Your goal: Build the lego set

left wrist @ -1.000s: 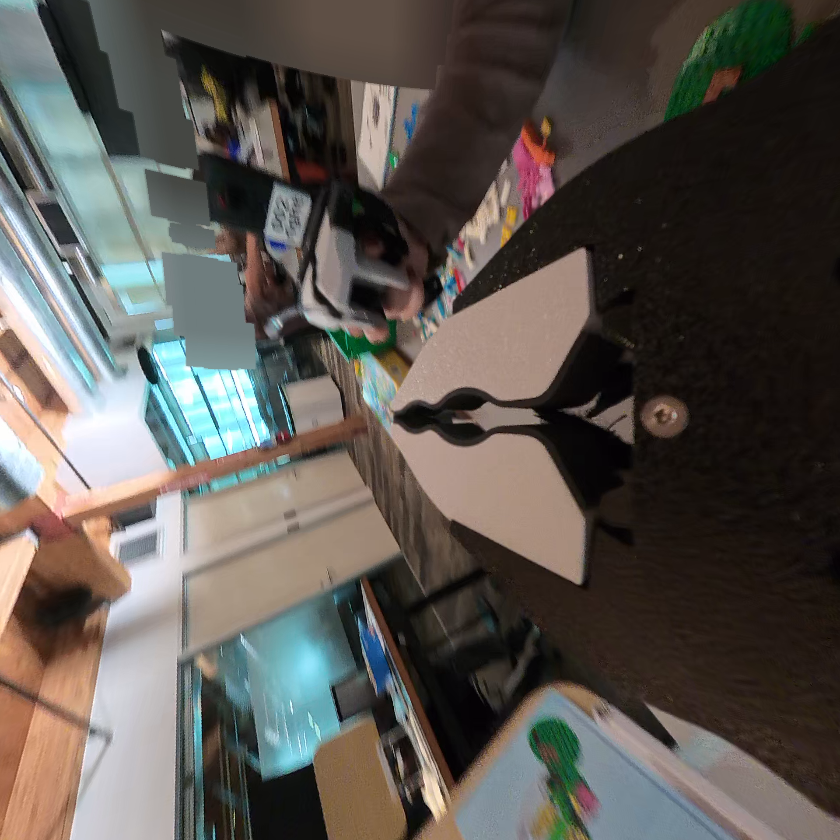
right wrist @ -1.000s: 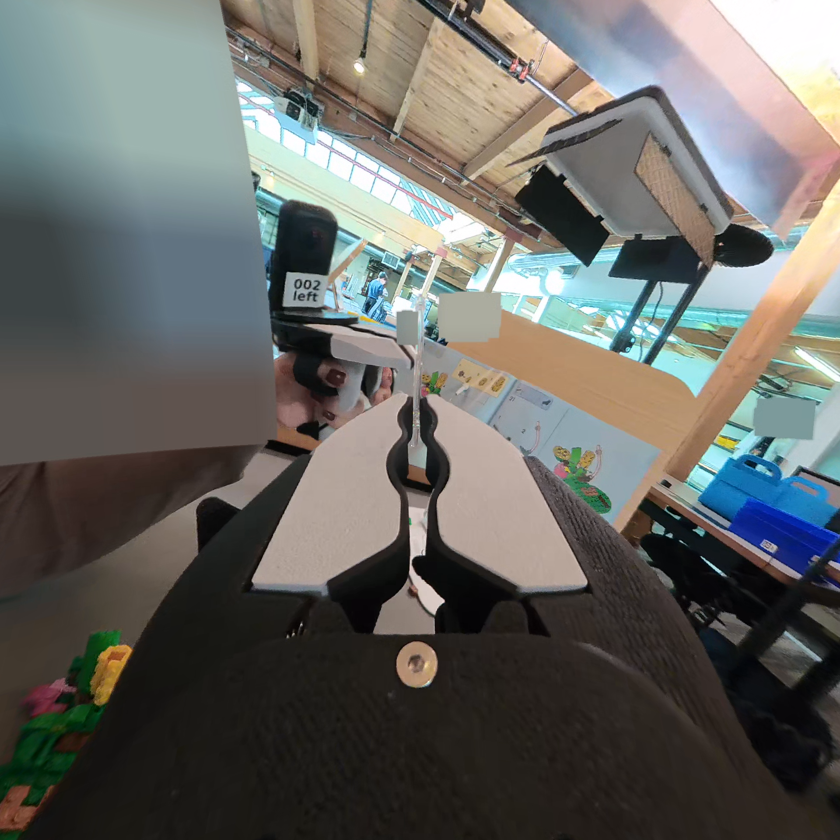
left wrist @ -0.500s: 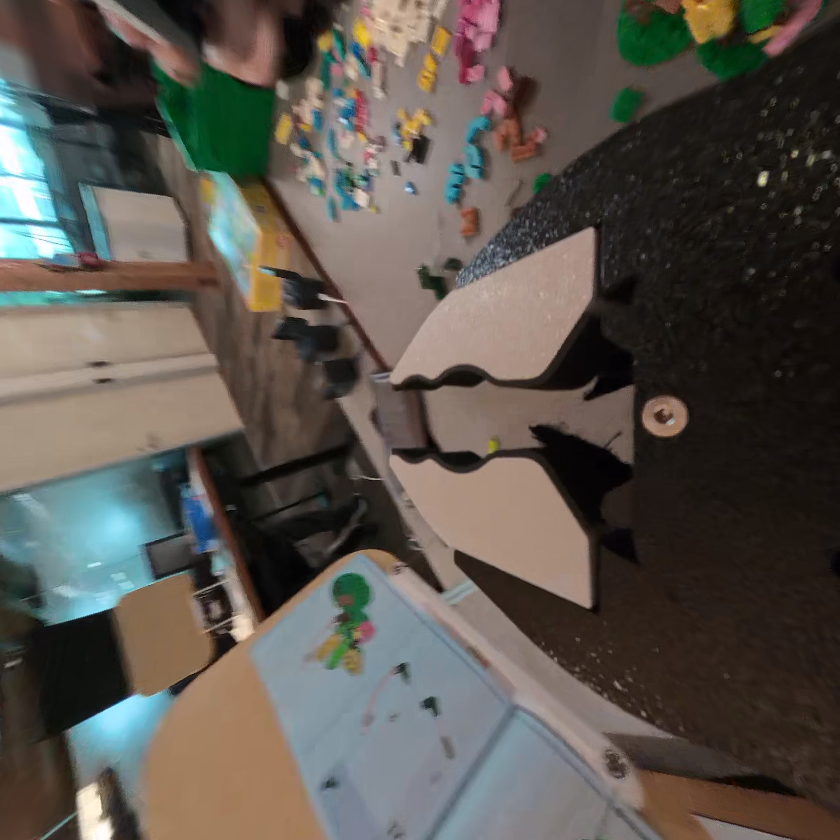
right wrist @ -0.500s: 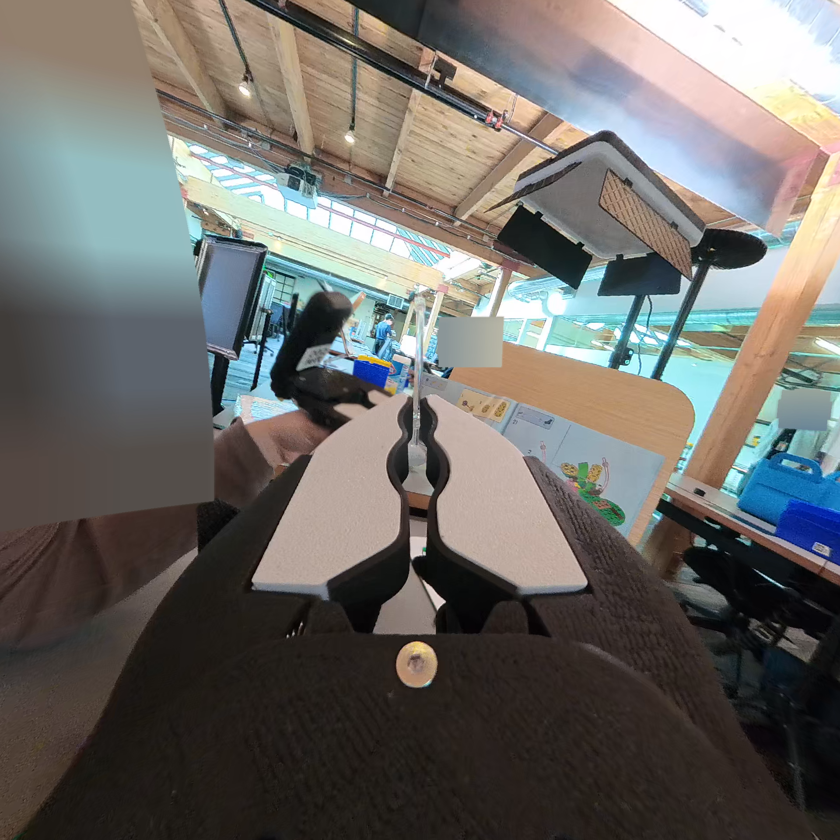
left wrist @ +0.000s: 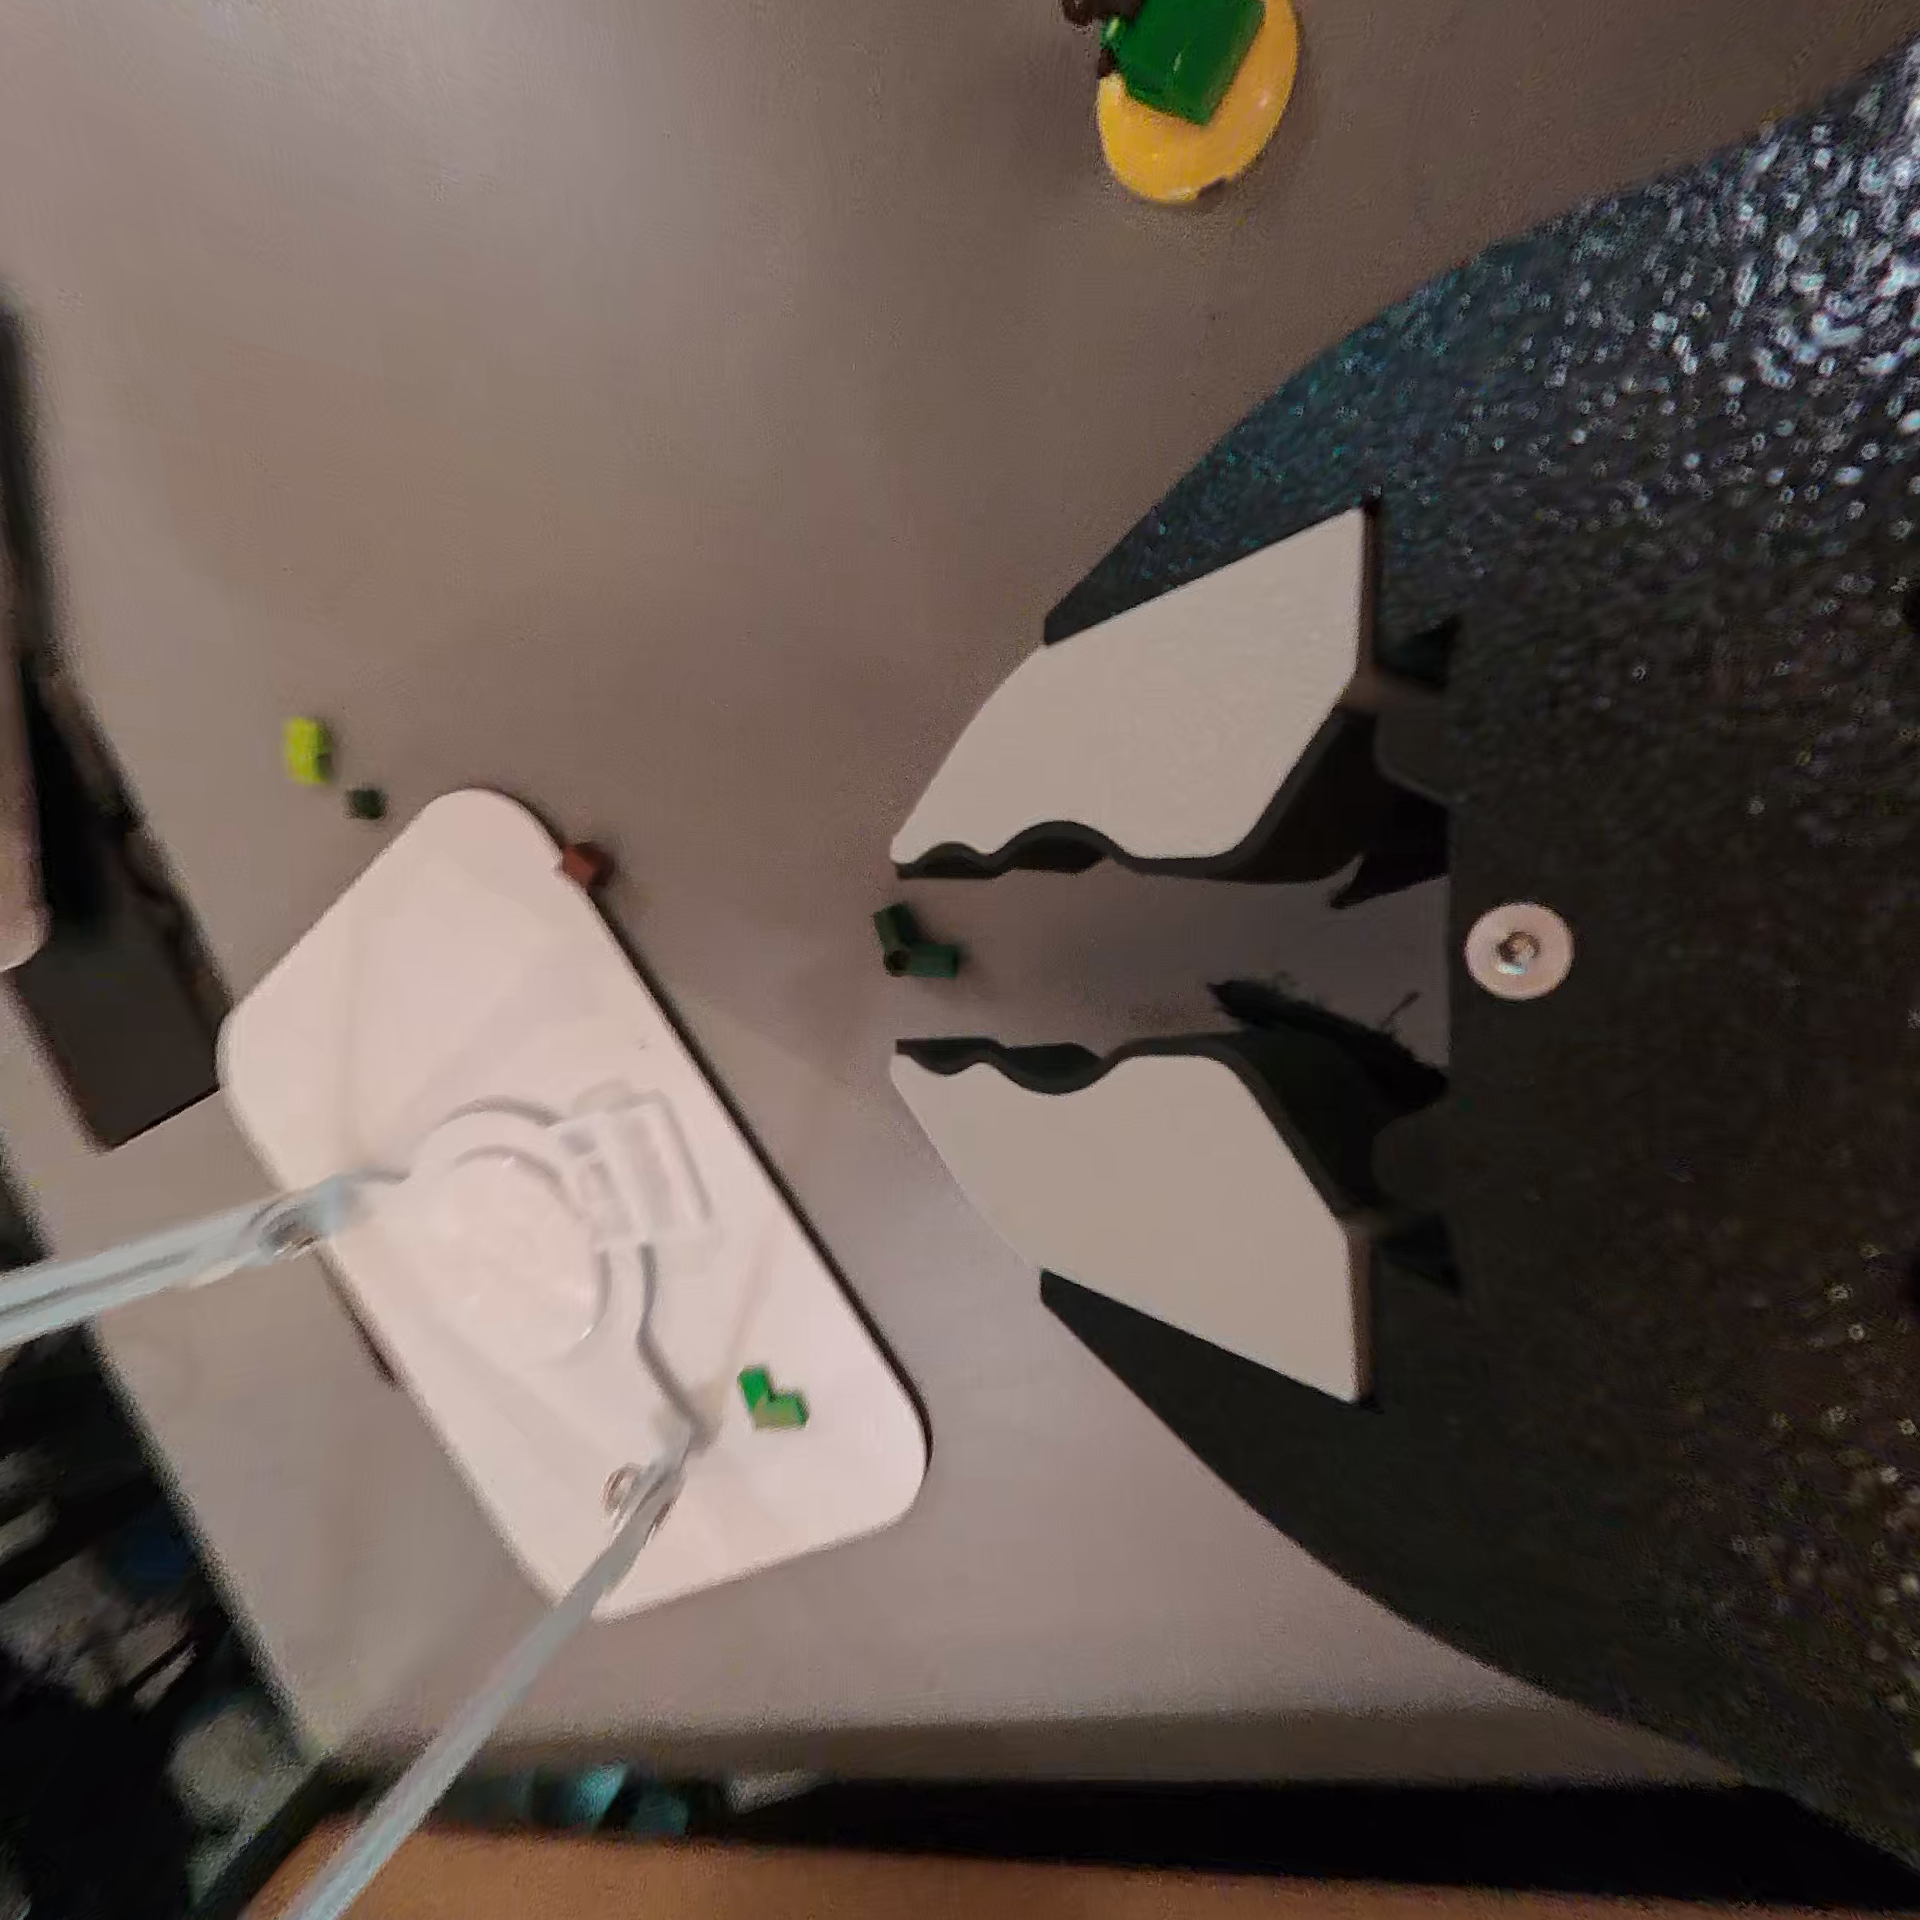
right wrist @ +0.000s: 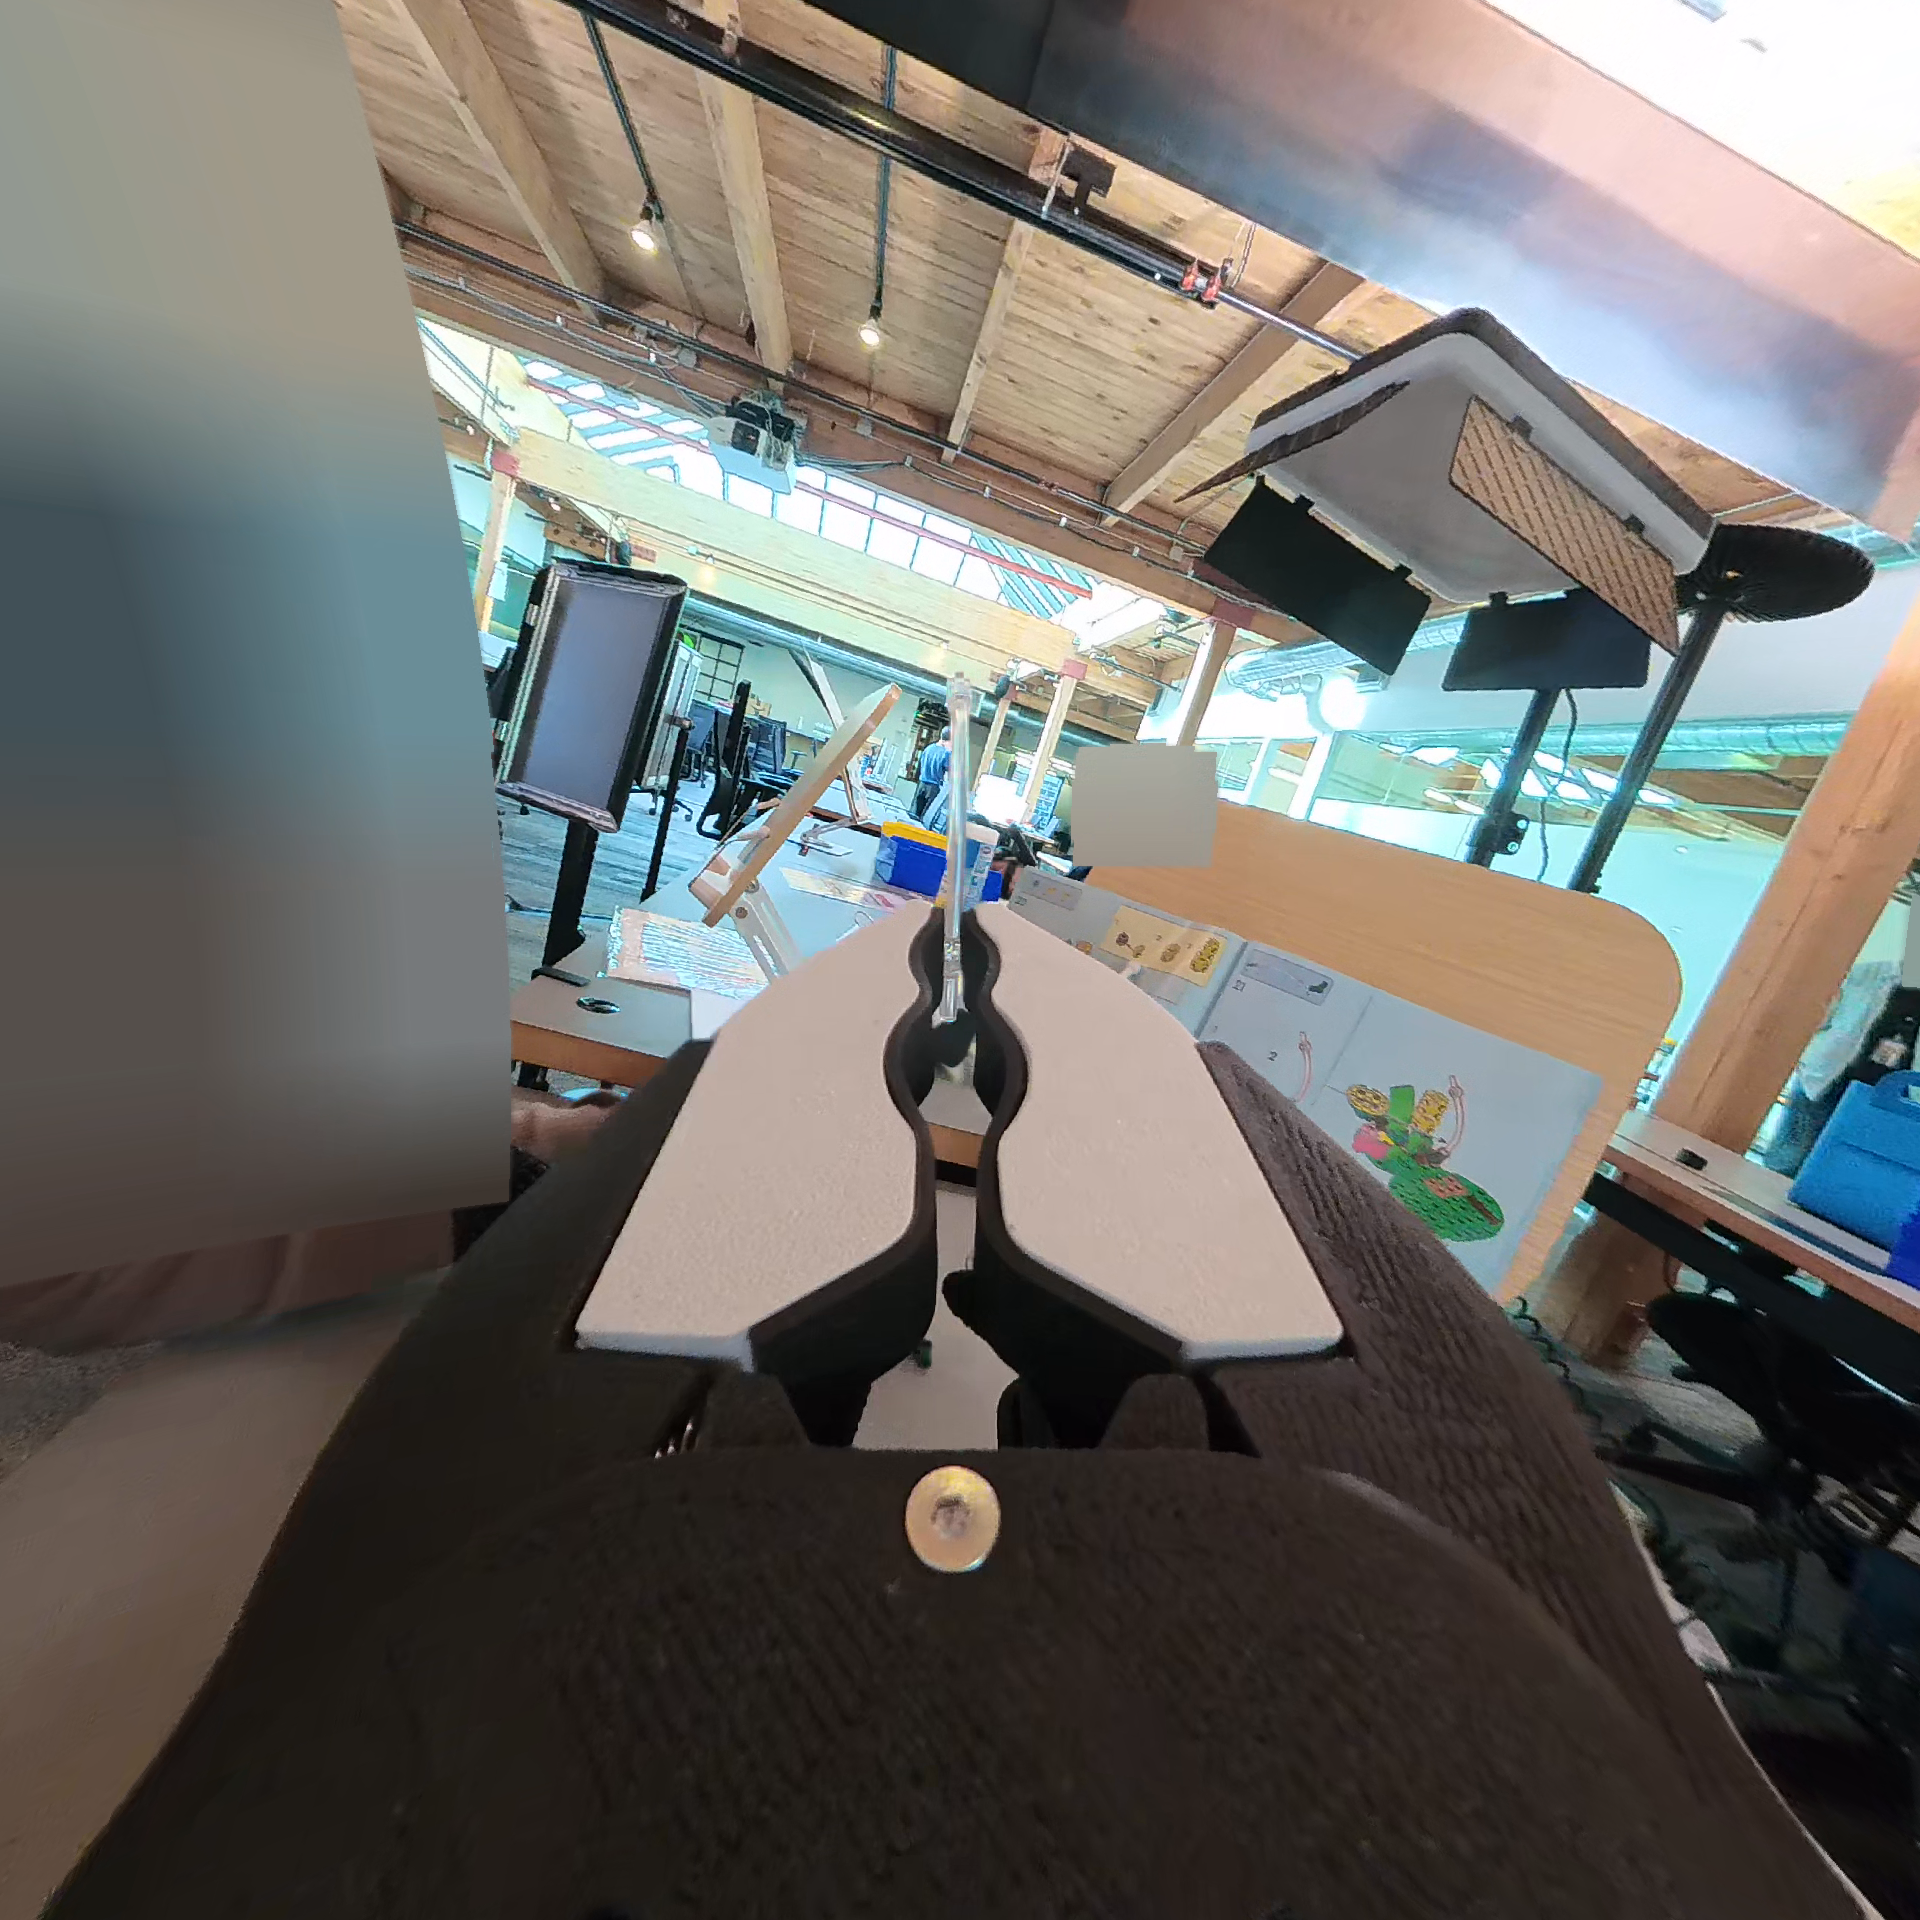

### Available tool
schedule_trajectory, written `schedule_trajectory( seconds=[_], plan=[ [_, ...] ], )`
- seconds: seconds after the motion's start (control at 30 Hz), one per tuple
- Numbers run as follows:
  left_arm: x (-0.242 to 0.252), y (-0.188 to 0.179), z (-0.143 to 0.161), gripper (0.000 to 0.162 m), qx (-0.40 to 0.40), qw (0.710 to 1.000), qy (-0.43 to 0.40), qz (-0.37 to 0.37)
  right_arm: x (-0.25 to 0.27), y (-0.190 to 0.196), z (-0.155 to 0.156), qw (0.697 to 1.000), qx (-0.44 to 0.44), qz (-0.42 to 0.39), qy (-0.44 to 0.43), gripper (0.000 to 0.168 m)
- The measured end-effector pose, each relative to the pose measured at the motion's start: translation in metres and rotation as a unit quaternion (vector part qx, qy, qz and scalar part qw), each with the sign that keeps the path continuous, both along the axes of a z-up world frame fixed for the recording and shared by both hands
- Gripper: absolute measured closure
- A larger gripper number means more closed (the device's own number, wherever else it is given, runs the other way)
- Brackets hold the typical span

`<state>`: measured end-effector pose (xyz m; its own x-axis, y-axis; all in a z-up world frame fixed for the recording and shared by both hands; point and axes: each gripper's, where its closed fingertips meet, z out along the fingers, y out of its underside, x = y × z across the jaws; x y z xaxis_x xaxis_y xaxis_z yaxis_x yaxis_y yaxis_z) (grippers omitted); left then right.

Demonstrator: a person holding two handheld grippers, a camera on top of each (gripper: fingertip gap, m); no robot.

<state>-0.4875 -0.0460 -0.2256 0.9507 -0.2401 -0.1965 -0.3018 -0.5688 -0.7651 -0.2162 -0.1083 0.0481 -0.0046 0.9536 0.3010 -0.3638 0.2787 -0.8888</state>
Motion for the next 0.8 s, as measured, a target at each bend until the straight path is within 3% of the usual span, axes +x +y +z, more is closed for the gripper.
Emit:
schedule_trajectory(
  seconds=[0.17, 0.3, 0.5, 0.63, 0.73, 0.8],
  plan=[
    [0.001, 0.010, -0.023, 0.122, -0.042, 0.995, -0.084, -0.033, 0.002, -0.003, 0.001, 1.000, -0.003, 0.014, 0.002, 0.168],
    [-0.001, 0.010, -0.034, 0.124, -0.067, 0.993, -0.072, -0.064, 0.000, -0.003, 0.000, 1.000, -0.004, 0.018, -0.002, 0.168],
    [-0.002, 0.014, -0.035, 0.151, -0.074, 0.991, -0.077, -0.076, 0.001, -0.003, 0.001, 0.999, -0.013, 0.029, 0.003, 0.168],
    [-0.001, 0.013, -0.035, 0.153, -0.067, 0.992, -0.082, -0.066, -0.001, -0.003, -0.001, 0.999, -0.017, 0.033, 0.001, 0.168],
    [0.016, 0.007, -0.025, 0.154, -0.030, 0.991, -0.107, -0.074, -0.004, -0.002, -0.002, 0.999, -0.020, 0.033, -0.001, 0.168],
    [0.037, 0.004, 0.008, 0.155, 0.028, 0.987, -0.142, -0.071, -0.006, -0.003, -0.001, 0.999, -0.018, 0.034, 0.006, 0.168]
  ],
)
